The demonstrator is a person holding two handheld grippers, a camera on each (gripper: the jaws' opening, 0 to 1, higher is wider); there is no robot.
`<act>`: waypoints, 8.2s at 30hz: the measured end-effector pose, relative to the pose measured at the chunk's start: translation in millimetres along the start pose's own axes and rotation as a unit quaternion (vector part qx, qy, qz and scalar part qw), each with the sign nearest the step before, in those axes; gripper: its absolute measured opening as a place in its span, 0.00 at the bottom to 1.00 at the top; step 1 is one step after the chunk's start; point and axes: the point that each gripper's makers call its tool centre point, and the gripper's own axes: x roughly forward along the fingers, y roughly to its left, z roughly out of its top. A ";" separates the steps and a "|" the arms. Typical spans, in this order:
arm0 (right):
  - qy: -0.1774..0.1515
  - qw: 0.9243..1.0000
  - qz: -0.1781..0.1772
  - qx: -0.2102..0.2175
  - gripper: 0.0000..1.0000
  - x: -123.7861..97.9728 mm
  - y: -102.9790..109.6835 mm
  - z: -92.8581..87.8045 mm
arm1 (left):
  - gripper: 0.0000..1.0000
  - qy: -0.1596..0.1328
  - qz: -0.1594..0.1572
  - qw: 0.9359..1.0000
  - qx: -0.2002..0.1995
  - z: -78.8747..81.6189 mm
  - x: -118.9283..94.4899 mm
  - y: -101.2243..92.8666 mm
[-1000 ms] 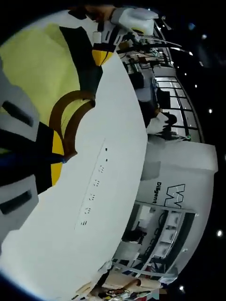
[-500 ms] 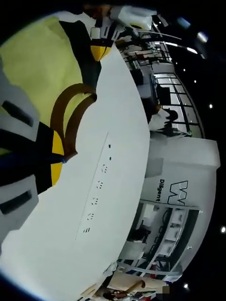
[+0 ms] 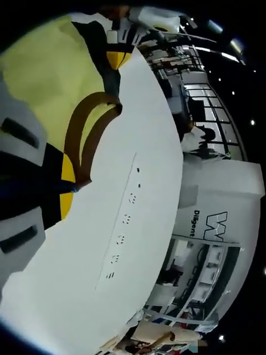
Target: Fold the garment on the visible template until the final outline fits inside the template.
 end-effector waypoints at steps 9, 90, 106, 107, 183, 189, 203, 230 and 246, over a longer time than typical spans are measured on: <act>-0.008 0.999 0.019 0.049 0.28 -21.6 5.1 11.6 | 0.37 -0.006 -0.012 1.000 -0.002 4.9 -12.4 -5.5; 0.009 0.986 0.151 0.067 0.44 -163.4 89.2 -76.7 | 0.38 0.001 -0.159 0.986 -0.057 -92.7 -143.2 -108.9; 0.017 0.983 0.155 0.094 0.30 -152.9 77.8 -82.3 | 0.24 0.007 -0.170 0.983 -0.071 -91.9 -129.7 -112.7; 0.023 0.984 0.152 0.086 0.29 -150.6 77.1 -85.8 | 0.23 0.008 -0.169 0.983 -0.071 -92.2 -128.8 -112.8; 0.030 0.991 0.102 0.078 0.00 -139.0 28.3 -18.9 | 0.00 0.047 -0.075 0.996 -0.023 -42.2 -107.8 -16.5; 0.033 0.993 0.079 0.079 0.00 -121.5 15.6 -24.1 | 0.00 0.064 -0.061 0.995 -0.040 -50.5 -98.8 -13.8; 0.058 0.995 0.051 0.059 0.00 -93.1 -0.5 -43.3 | 0.00 0.091 -0.045 0.994 -0.045 -63.9 -91.1 -12.0; 0.008 0.991 0.096 0.095 0.56 -131.6 27.1 -12.5 | 0.63 0.056 -0.050 0.996 -0.051 -45.9 -112.3 -13.4; 0.001 0.990 0.114 0.083 0.76 -164.5 35.7 -37.2 | 0.95 -0.008 -0.056 0.998 -0.041 -34.8 -131.2 -21.8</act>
